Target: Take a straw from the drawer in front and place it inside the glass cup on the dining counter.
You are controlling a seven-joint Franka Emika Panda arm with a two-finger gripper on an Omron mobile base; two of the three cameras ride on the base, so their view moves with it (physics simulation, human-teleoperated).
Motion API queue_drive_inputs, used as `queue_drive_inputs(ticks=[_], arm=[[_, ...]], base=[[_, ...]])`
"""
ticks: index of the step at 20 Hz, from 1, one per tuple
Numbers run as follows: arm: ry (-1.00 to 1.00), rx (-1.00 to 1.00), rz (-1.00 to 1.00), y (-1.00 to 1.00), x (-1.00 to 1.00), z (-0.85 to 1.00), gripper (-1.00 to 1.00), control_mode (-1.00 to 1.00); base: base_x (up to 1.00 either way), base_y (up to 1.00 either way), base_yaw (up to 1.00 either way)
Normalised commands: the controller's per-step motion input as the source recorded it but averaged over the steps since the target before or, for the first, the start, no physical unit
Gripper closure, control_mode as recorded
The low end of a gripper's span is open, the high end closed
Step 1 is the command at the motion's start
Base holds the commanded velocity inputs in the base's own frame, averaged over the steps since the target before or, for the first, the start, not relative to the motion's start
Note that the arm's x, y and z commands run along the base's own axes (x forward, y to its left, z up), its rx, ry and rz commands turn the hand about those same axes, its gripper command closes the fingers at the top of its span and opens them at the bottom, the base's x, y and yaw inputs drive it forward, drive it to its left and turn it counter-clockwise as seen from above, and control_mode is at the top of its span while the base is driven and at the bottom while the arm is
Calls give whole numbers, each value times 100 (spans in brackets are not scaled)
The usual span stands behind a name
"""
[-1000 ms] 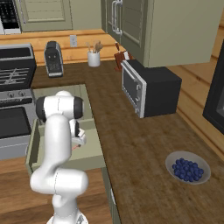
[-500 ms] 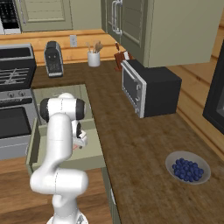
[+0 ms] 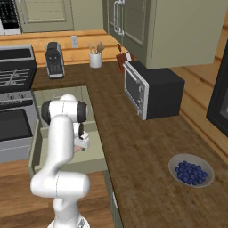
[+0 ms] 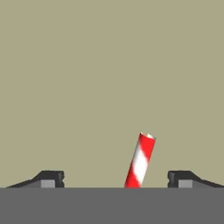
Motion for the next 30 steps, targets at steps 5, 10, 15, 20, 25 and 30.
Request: queue_drive_inputs(ticks=[5, 10, 15, 20, 25, 30], arm=[[0, 0, -2, 0, 0, -23, 100, -100], [0, 0, -2, 0, 0, -7, 100, -100], [0, 0, 0, 0, 0, 0, 100, -100], [0, 0, 0, 0, 0, 16, 100, -100], [0, 2, 0, -5, -7, 89, 100, -100], [0, 6, 0, -10, -11, 100, 100, -100]], base=[[0, 0, 0], [0, 0, 0], [0, 0, 0], [0, 0, 0], [0, 0, 0], [0, 0, 0]])
